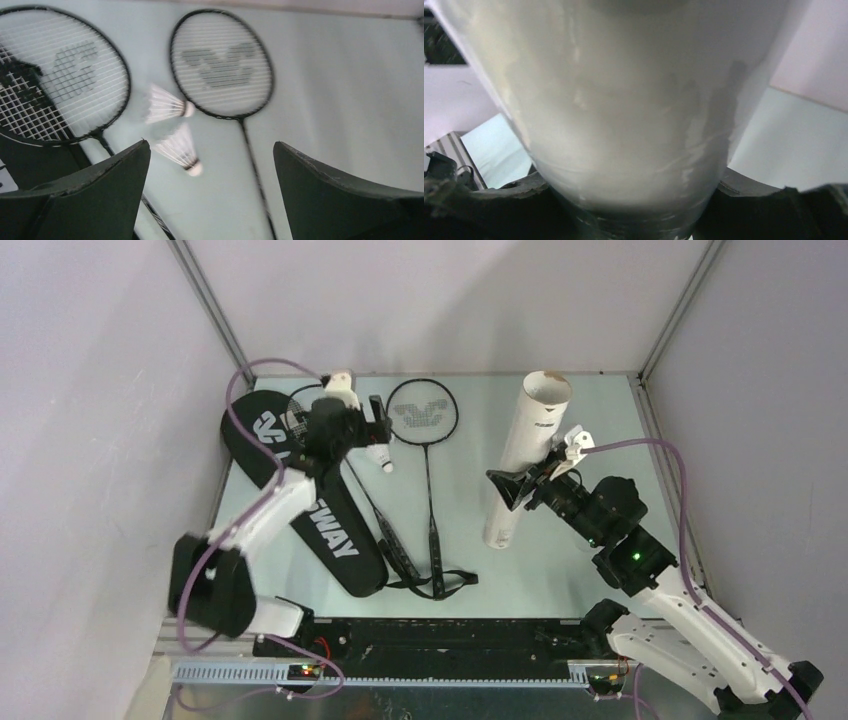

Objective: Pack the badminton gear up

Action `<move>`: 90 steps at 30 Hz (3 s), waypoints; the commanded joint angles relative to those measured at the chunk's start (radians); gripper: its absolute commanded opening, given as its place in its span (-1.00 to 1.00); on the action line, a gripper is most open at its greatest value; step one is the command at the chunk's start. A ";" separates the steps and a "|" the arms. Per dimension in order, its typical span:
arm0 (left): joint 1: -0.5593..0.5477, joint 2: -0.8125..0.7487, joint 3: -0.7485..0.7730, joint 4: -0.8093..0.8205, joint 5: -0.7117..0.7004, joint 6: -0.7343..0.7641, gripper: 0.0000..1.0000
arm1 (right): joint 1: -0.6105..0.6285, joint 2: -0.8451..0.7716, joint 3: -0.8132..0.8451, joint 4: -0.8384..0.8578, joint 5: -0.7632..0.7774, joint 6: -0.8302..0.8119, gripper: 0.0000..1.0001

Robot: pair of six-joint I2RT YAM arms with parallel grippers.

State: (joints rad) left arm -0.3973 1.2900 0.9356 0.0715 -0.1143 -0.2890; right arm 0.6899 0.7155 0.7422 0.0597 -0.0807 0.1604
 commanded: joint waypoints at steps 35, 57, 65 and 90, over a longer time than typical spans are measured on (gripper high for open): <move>0.193 0.677 0.395 -0.299 0.485 -0.009 0.20 | -0.093 0.024 -0.015 -0.032 -0.061 0.028 -0.02; 0.089 0.439 0.153 -0.283 0.308 -0.032 0.16 | -0.094 0.027 -0.015 -0.031 -0.084 0.040 -0.03; 0.086 0.452 0.139 -0.237 0.380 -0.041 -0.52 | -0.093 0.025 -0.015 -0.032 -0.088 0.042 -0.03; -0.020 -0.322 0.053 -0.106 0.398 -0.067 -1.00 | -0.072 0.110 -0.015 -0.098 -0.228 -0.224 -0.10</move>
State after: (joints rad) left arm -0.3958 1.0927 0.9668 -0.1062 0.2672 -0.3443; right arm 0.6014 0.8024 0.7158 -0.0525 -0.2169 0.0681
